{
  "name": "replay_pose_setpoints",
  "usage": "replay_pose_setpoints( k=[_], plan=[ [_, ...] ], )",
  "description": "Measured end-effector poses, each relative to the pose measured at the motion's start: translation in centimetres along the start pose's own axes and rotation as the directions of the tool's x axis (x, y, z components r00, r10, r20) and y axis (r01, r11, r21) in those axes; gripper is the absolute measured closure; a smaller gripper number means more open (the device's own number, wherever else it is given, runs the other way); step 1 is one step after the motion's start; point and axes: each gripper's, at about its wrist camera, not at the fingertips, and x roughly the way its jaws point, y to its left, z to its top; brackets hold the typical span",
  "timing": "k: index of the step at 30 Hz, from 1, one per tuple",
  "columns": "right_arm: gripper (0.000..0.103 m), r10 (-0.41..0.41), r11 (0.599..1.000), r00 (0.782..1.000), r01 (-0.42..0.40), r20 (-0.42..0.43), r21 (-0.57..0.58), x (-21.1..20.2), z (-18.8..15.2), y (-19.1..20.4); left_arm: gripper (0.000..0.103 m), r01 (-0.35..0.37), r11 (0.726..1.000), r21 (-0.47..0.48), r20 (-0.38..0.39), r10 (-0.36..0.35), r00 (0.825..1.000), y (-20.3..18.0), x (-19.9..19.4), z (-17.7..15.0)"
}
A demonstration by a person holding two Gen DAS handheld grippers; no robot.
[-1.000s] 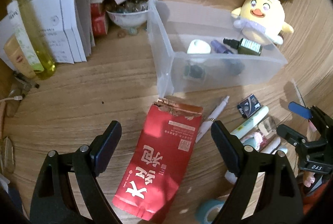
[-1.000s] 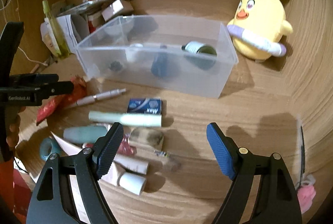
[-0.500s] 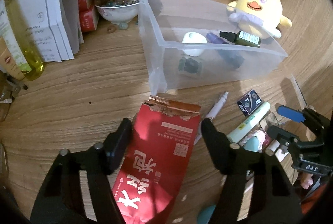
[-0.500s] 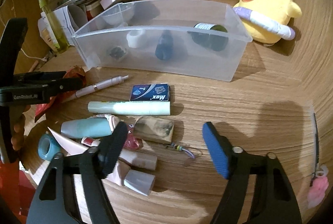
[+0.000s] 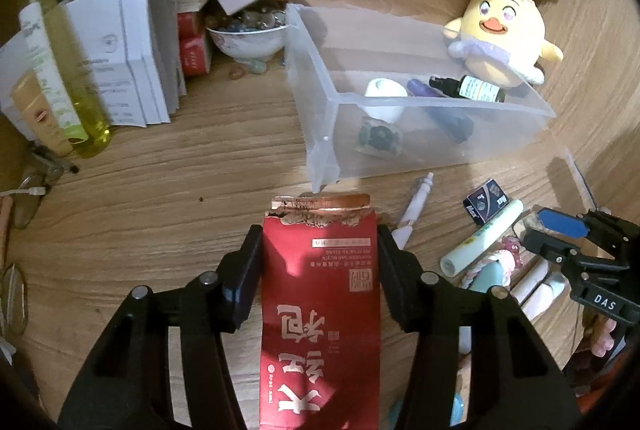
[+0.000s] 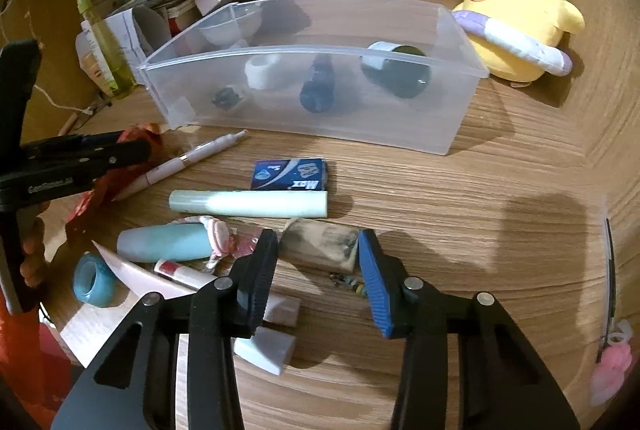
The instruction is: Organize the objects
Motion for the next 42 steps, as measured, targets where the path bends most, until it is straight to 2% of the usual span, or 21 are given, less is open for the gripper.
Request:
replay_pose_setpoints(
  k=[10, 19, 29, 42],
  plan=[
    [0.065, -0.022, 1.000, 0.998, 0.021, 0.057, 0.023, -1.7, 0.6, -1.2, 0.050, -0.019, 1.000, -0.013, 0.072, 0.020, 0.997, 0.0, -2.7, 0.4],
    [0.065, -0.027, 0.999, 0.990, 0.023, 0.138, 0.031, -4.1, 2.1, -1.8, 0.050, -0.012, 1.000, -0.006, 0.167, 0.013, 0.986, -0.9, -5.6, 1.9],
    [0.065, -0.014, 0.999, 0.973, 0.006, 0.231, 0.035, -6.2, 4.3, -2.3, 0.050, 0.035, 0.999, -0.005, 0.236, -0.033, 0.971, -2.4, -7.2, 4.1],
    [0.065, -0.001, 1.000, 0.942, -0.005, 0.337, 0.017, -8.2, 7.6, -2.6, 0.050, 0.009, 1.000, 0.022, 0.300, -0.015, 0.954, -4.7, -7.8, 7.6]
  ],
)
